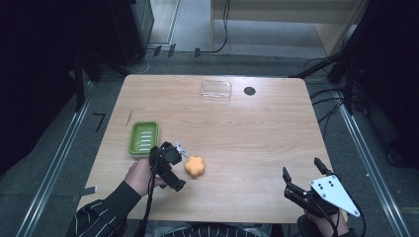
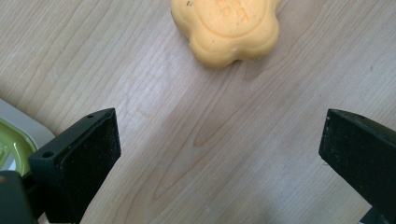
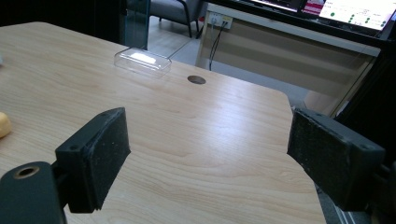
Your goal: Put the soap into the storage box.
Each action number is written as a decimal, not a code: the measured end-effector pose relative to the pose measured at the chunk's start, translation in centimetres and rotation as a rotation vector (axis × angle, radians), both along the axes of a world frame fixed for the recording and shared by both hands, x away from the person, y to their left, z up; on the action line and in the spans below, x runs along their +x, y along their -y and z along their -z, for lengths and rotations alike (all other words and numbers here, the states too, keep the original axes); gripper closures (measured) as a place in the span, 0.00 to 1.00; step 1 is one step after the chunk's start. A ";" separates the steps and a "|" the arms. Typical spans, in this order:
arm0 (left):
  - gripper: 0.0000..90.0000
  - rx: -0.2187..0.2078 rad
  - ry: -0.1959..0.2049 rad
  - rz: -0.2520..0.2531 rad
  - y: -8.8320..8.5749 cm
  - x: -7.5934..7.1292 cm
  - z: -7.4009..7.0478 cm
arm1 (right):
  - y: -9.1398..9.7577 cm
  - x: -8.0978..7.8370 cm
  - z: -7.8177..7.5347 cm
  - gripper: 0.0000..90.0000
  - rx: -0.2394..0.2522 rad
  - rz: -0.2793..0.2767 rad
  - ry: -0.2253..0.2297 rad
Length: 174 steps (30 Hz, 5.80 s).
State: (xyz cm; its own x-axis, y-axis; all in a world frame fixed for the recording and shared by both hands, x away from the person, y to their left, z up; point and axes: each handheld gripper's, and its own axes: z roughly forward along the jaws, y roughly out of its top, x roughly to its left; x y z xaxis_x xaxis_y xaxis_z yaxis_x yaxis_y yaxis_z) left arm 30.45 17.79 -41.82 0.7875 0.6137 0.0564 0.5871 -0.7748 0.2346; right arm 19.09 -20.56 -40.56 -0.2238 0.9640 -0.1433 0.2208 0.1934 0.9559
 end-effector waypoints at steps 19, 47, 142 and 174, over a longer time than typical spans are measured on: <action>0.00 0.013 -0.020 0.023 2.0 1.6 0.0 | 0.0 0.0 0.0 0.15 0.003 0.002 0.000; 0.00 0.095 -0.086 0.056 6.2 4.8 2.1 | 0.1 0.0 0.0 0.15 0.005 0.001 0.003; 0.31 0.109 -0.048 0.025 2.6 4.1 1.8 | 0.2 -0.1 0.0 0.15 0.013 0.006 0.008; 0.31 0.075 -0.006 -0.067 -0.4 5.4 0.5 | 0.2 -0.1 0.0 0.15 0.013 0.006 0.008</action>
State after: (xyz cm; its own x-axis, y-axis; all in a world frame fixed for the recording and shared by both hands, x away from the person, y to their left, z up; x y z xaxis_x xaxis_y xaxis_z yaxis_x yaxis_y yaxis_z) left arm 35.86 18.14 -42.32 0.7454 0.6590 0.1002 0.6391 -0.7493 0.1736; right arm 18.98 -20.75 -40.54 -0.2174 0.9670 -0.1329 0.2144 0.1801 0.9600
